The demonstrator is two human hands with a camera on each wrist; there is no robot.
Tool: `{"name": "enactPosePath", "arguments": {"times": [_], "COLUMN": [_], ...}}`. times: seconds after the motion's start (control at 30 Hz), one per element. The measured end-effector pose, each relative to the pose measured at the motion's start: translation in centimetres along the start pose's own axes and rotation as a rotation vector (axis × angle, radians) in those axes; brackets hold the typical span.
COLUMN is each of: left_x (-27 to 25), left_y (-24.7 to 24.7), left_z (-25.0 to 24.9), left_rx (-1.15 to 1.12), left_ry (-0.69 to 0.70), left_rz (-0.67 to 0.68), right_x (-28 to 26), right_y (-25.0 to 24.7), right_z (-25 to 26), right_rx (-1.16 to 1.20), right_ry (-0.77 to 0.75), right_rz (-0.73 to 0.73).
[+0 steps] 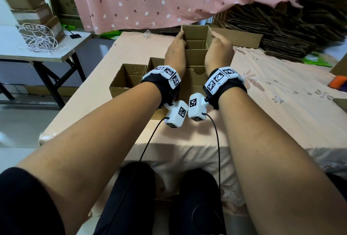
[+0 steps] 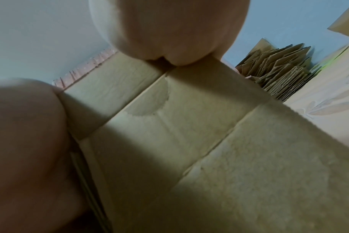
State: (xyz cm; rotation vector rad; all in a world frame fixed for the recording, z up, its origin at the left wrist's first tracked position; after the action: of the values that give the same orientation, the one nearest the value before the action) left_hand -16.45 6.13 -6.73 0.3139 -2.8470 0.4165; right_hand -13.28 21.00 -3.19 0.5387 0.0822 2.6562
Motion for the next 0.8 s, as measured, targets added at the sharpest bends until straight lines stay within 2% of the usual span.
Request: {"name": "enactPosePath", "arguments": {"times": [0.37, 0.67, 0.8], "left_x": [-0.7, 0.9, 0.0], "left_y": [-0.3, 0.5, -0.1], "left_z": [-0.9, 1.5, 0.3], "left_rx": [0.089, 0.106, 0.131], "left_ry": [0.039, -0.027, -0.014], "left_rz": [-0.005, -0.006, -0.020], "right_x": [0.0, 0.1, 0.0], "right_y": [-0.1, -0.2, -0.2], "right_z": [0.4, 0.3, 0.2], "right_rx": [-0.080, -0.089, -0.092], "right_ry": [-0.033, -0.022, -0.018], "right_rz": [-0.020, -0.023, -0.024]}}
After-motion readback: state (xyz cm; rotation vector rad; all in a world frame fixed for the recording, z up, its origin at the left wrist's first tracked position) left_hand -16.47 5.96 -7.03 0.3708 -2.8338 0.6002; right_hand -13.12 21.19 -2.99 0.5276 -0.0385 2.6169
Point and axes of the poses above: each hand's wrist, its own x-axis towards the middle knuckle, its own y-axis out of the palm, z = x × y, the point moved 7 cm from there along x, towards the middle knuckle, and after that the axes turned 15 degrees about x, right-handed, at the moved point
